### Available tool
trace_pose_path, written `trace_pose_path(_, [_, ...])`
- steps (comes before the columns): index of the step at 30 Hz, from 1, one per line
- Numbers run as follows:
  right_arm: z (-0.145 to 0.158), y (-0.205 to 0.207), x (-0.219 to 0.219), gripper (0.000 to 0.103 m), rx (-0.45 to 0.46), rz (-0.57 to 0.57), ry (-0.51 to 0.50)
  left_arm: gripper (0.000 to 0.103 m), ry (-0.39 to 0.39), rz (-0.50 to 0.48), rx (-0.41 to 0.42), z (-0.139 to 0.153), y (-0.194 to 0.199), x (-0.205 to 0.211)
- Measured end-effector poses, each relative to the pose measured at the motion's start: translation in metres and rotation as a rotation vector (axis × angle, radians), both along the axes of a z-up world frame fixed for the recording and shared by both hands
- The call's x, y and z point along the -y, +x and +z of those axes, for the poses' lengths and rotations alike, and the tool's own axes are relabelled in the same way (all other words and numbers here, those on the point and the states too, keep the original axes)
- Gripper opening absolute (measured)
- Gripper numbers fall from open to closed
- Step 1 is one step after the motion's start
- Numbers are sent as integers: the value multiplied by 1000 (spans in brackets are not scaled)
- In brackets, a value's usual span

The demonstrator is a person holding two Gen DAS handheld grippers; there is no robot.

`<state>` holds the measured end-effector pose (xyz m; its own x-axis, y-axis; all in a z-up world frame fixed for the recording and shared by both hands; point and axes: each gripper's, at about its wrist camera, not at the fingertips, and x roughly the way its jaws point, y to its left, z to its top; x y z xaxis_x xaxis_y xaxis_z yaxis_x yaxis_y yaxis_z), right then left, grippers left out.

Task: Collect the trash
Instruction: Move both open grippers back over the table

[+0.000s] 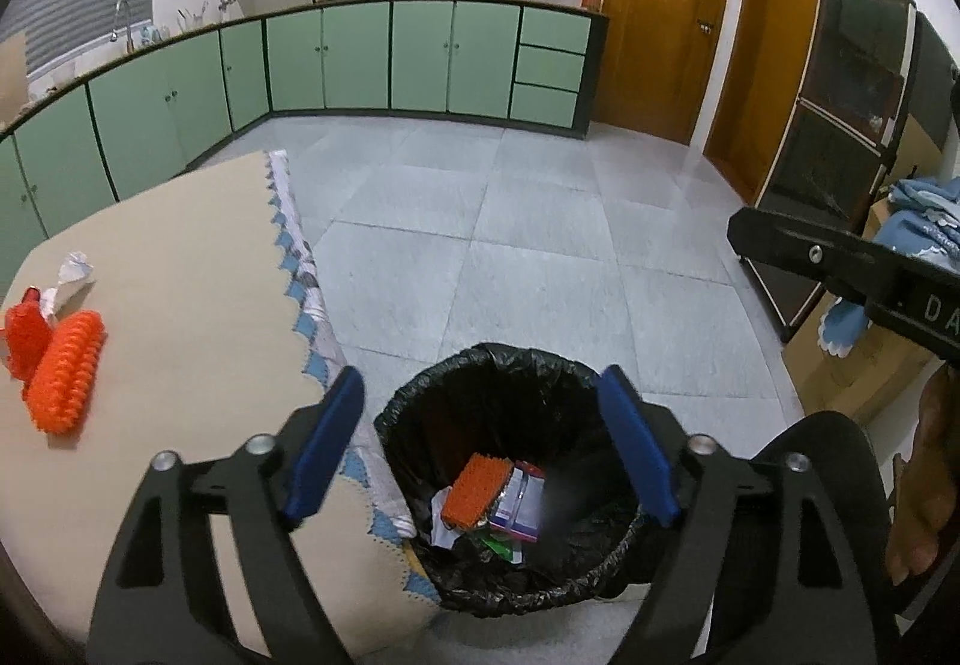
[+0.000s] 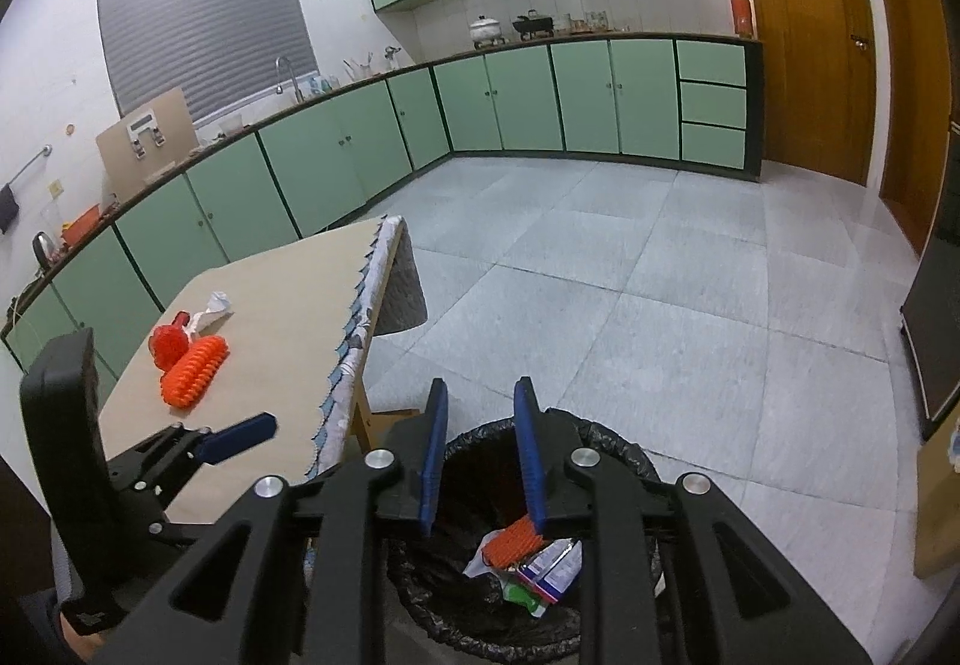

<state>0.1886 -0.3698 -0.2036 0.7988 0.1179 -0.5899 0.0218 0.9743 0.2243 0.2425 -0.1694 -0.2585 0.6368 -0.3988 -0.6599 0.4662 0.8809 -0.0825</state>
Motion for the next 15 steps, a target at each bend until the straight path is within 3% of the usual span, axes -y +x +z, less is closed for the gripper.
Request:
trace_pose_path(6, [9, 5, -22, 27, 19, 43, -6, 88, 8, 45, 38, 10, -3, -29])
trace_pose_path(12, [9, 31, -89, 30, 29, 184, -10, 89, 73, 248, 137, 24, -6, -124])
trace_pose_path(15, [9, 46, -136, 45, 51, 268, -16, 90, 102, 379, 165, 30, -4, -186])
